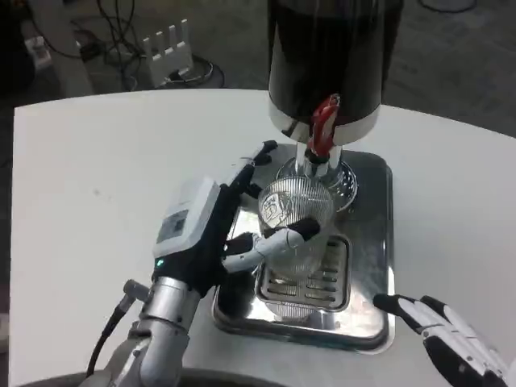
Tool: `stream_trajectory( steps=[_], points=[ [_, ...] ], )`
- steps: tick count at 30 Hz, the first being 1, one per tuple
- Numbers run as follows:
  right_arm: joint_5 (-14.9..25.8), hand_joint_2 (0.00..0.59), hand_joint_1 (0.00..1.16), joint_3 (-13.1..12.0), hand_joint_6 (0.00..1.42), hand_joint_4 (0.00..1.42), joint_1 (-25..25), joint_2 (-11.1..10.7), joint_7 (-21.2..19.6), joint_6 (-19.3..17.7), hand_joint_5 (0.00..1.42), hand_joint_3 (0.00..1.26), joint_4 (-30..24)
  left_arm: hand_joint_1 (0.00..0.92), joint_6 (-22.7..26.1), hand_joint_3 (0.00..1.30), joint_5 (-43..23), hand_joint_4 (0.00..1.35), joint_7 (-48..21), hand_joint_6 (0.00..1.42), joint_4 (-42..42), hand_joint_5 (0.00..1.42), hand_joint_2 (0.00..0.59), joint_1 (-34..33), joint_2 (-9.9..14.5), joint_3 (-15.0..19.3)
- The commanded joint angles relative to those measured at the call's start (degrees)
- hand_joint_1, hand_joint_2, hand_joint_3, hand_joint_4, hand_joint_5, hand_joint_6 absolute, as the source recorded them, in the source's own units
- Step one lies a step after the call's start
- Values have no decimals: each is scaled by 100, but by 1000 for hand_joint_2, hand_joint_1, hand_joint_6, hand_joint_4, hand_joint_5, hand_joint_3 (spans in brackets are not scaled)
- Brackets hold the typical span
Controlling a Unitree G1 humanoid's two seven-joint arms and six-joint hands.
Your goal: Grasp the cup under the faucet to collect the drink, then remove the cup.
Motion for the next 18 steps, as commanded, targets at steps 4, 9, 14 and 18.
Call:
stream_trajectory(
  steps=[4, 9, 14, 18],
  points=[
    [72, 491, 362, -12, 0, 79, 103, 6, -67, -141, 0, 124, 33, 199, -77, 166, -69, 185, -139, 446, -144, 404, 88, 177, -63, 22],
    [75, 493, 358, -12, 0, 82, 129, 5, -70, -163, 0, 124, 25, 200, -52, 166, -65, 182, -193, 435, -201, 397, 96, 192, -121, 20],
    [108, 493, 355, -34, 0, 84, 155, -3, -71, -180, 0, 124, 42, 191, -27, 157, -71, 142, -226, 400, -236, 366, 98, 221, -171, 18],
    [127, 493, 353, -47, 0, 84, 158, 2, -76, -195, 0, 124, 44, 183, -3, 148, -89, 117, -286, 362, -247, 335, 102, 232, -223, 26]
  ],
)
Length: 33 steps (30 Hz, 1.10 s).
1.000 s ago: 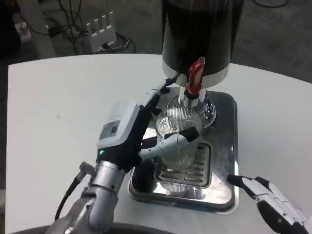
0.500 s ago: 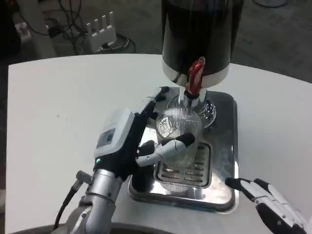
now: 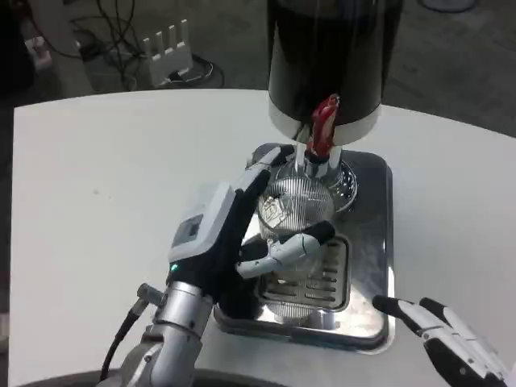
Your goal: Grasp the cup under the faucet to collect the drink, then remove the cup.
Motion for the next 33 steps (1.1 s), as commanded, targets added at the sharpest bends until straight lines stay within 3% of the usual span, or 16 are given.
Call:
stream_trajectory(
  steps=[1, 18, 27, 33],
  points=[
    [58, 493, 352, -37, 0, 84, 93, 4, -67, -126, 0, 124, 23, 181, 15, 147, -85, 115, -91, 359, -50, 332, 102, 119, -44, 28],
    [161, 493, 350, -144, 0, 84, 145, 15, -70, -193, 0, 124, 14, 170, 60, 137, -66, 94, -163, 336, -49, 307, 99, 126, -204, -11],
    [134, 493, 350, -56, 0, 84, 121, 45, -81, -179, 0, 124, 83, 97, 240, 165, 153, 151, 251, 492, -457, 371, 64, 461, -54, 48],
    [77, 493, 349, 68, 0, 86, 79, 79, -110, -176, 0, 124, 120, 91, 574, 168, 227, 154, 406, 459, -750, 372, 57, 693, 129, 121]
  ],
)
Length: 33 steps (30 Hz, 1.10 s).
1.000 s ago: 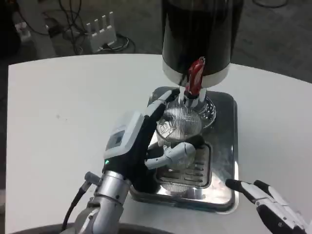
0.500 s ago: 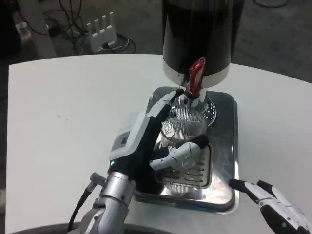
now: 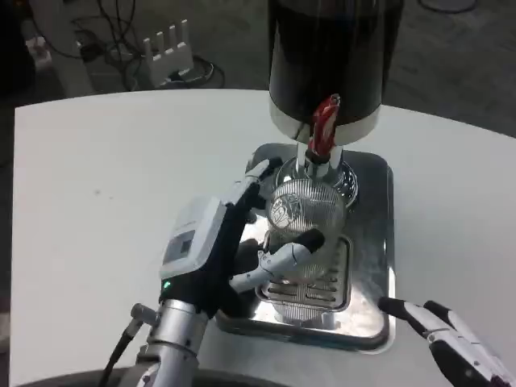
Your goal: Grasp the cup under the faucet to collect the drink, then remove the cup.
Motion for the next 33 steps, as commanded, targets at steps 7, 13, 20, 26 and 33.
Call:
stream_trajectory(
  steps=[7, 13, 20, 26, 33],
  points=[
    [-76, 493, 348, 75, 0, 92, -22, 16, -60, -71, 0, 124, 19, 75, 191, 153, -48, 121, 90, 408, -570, 317, 55, 488, 251, 288],
    [-100, 493, 347, 116, 0, 93, -5, 49, -63, -56, 0, 124, 33, 58, 209, 131, -378, 89, -298, 279, -1587, 251, 52, 1079, 406, 600],
    [-176, 498, 349, 215, 0, 94, -61, 63, -45, -4, 0, 124, 42, 46, 156, 128, -950, 107, -1012, 190, -2847, 223, 56, 1463, 394, 905],
    [-134, 501, 352, 126, 0, 94, -39, 60, -63, 3, 0, 130, -7, 49, 721, 118, -1123, 107, -1678, 188, -4078, 229, 65, 1456, 267, 974],
    [-56, 502, 354, 57, 0, 102, 97, 63, -98, -94, 0, 134, 32, 57, 1222, 77, -1498, 70, -2535, 173, -4738, 202, 86, 1077, 83, 924]
  ],
)
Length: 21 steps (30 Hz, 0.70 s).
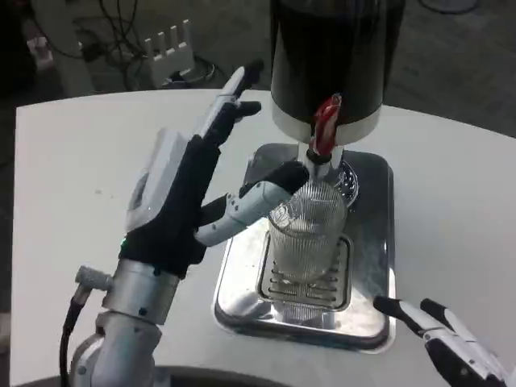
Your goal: Grasp the cup under the faucet to collect the drink, then remove the cup.
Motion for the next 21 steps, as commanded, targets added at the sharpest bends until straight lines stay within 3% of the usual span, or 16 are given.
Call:
stream_trajectory(
  steps=[1, 12, 21],
  points=[
    [65, 502, 354, -23, 0, 103, 122, 0, -76, -102, 0, 134, 25, 57, 264, 76, -18, 68, -292, 172, -361, 202, 87, -198, -132, -39],
    [154, 502, 356, -102, 0, 106, 155, -12, -105, -130, 0, 135, 22, 51, 492, 81, 9, 61, -786, 156, -594, 193, 101, -310, -448, -289],
    [169, 502, 356, -114, 0, 106, 155, -4, -112, -148, 1, 136, 28, 47, 499, 83, 116, 59, -1040, 153, -458, 193, 103, -392, -521, -523]
  ],
)
